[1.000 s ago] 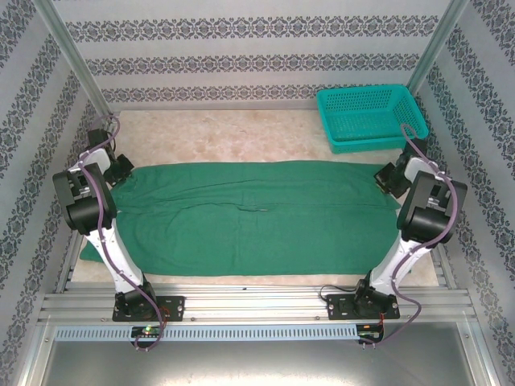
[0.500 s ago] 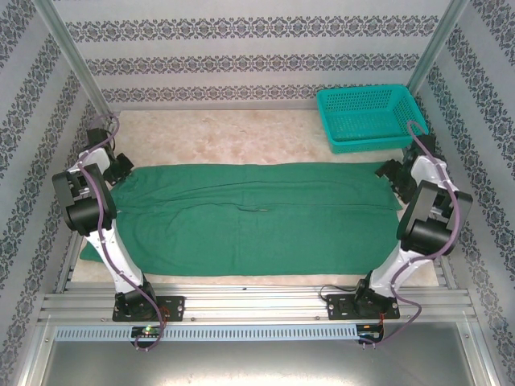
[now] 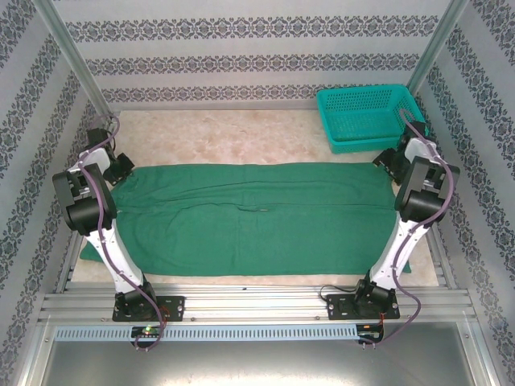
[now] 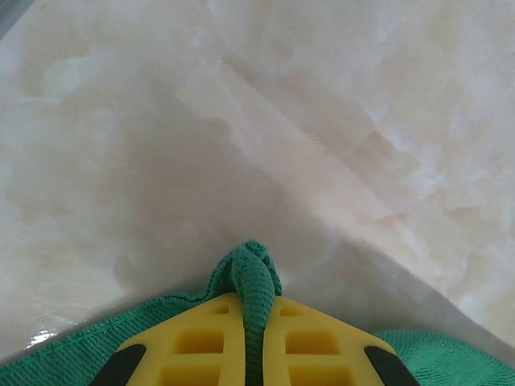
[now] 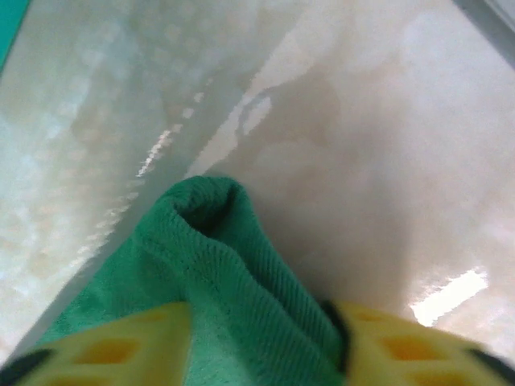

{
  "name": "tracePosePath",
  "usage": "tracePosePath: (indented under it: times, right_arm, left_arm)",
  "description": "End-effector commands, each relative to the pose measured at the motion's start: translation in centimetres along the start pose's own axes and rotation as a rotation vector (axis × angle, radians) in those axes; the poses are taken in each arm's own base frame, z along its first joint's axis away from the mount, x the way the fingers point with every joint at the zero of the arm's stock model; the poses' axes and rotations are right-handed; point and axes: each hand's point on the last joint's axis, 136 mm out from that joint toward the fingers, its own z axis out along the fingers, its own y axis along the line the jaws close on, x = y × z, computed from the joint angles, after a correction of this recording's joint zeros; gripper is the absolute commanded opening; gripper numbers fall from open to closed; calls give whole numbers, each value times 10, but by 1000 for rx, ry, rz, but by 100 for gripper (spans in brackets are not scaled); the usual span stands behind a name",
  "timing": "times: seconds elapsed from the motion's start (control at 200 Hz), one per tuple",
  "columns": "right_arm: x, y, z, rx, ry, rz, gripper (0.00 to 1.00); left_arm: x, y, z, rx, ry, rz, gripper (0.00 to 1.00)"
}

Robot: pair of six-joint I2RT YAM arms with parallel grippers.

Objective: Roll up the long pants

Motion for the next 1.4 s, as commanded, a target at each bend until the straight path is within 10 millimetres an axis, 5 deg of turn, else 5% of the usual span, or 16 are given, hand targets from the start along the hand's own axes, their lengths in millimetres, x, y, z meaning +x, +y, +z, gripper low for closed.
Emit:
tracePosePath:
  times: [0.0,0.16,0.32,0.48,0.864,1.399]
  right_arm:
    - [8,1,0,13,27,-9,0]
    - [-9,-8,-44,32,-128,-11,0]
    - [-29,4,-94,-8,-217,-23,0]
    - [-41,15,-136,-67,-325,-24,0]
    - [-46,18,-157,-127,-400,5,0]
    - [-84,53,-199,-246,-483,-10,0]
  left_arm:
    - [6,-8,6,12,28,34,0]
    - [-4,-17,-3,48,-15,10,0]
    - [-26,-36,-25,90,-91,-16,0]
    - [-41,-34,-51,61,-172,-44,0]
    - [-89,-50,-113,55,-323,-54,0]
    - [-152,-77,-151,75,-408,-85,0]
